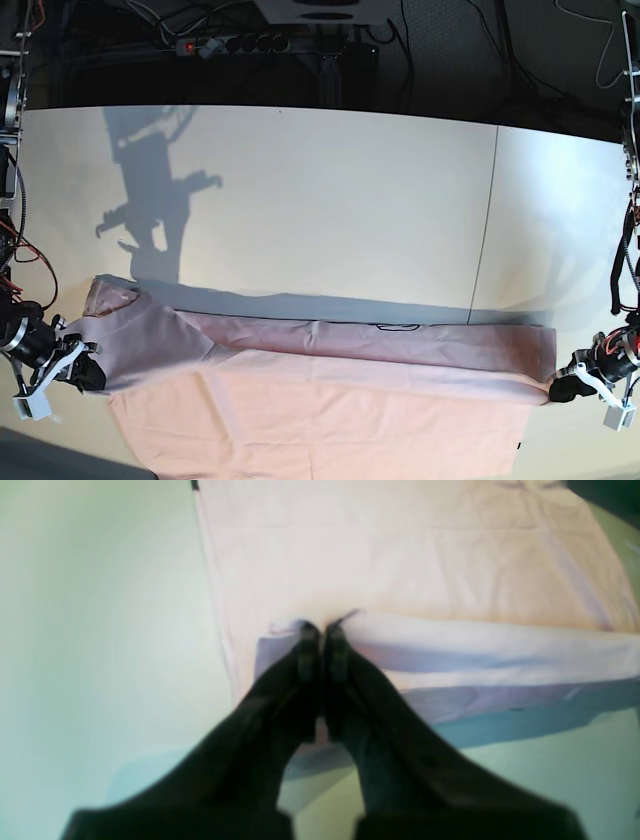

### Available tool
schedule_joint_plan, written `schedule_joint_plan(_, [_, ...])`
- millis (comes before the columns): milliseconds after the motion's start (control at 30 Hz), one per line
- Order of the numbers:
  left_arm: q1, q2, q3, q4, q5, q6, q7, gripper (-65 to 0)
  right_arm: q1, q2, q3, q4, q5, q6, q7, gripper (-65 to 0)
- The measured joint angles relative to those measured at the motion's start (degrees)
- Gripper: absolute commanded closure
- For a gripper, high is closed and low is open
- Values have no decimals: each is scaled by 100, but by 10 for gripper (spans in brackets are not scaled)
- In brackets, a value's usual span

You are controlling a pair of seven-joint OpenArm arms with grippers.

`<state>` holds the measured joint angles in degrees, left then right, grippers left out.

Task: Fold the T-shirt properly
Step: 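Lift the shirt with both grippers and drag it toward the robot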

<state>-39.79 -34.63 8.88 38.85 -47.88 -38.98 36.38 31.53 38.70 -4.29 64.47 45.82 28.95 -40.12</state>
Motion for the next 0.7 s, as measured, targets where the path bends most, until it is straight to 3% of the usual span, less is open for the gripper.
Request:
schedule_joint_plan(233, [-20, 195, 50, -264, 487, -2, -249, 0, 625, -306, -673, -778, -809, 0, 404, 0])
schedule_joint_plan(467, [-24, 358, 48, -286, 1161, -4, -664, 0, 881, -846, -898, -1364, -2065, 0, 1056, 0])
schedule_joint_plan(633, [-22, 354, 48, -286, 1392, -4, -780, -10, 879, -1047, -898, -1893, -2378, 0, 1633, 0])
schedule_joint_plan(700, [-24, 352, 48, -286, 1423, -2, -844, -204, 879, -1045, -898, -2020, -2476, -2, 1985, 0])
